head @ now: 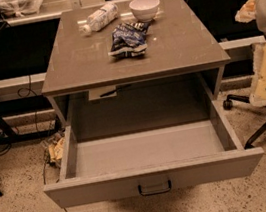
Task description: Place blue chip bag into top drawer
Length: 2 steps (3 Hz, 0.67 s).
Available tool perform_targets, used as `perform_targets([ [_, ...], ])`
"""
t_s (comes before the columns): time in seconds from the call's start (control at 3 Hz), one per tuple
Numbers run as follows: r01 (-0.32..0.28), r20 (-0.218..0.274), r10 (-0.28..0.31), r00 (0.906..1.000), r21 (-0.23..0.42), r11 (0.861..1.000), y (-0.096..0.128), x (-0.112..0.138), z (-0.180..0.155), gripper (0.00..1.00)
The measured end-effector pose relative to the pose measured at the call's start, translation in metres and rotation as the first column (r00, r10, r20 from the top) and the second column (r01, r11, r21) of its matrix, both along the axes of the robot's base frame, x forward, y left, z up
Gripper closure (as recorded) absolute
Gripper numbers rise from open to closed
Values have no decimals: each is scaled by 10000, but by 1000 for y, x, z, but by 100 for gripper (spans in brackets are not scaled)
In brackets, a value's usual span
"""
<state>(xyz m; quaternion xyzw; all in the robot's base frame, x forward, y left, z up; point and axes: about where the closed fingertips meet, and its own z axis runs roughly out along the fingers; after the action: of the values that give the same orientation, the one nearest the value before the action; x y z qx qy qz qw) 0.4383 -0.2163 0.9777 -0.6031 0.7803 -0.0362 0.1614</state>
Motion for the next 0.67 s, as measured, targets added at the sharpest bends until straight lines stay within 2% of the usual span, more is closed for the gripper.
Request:
perform_targets([
  [0.33,1,2,-1,10000,4,10000,0,0,0,0],
  [0.67,161,365,-195,9991,914,9957,16,30,-5,0],
])
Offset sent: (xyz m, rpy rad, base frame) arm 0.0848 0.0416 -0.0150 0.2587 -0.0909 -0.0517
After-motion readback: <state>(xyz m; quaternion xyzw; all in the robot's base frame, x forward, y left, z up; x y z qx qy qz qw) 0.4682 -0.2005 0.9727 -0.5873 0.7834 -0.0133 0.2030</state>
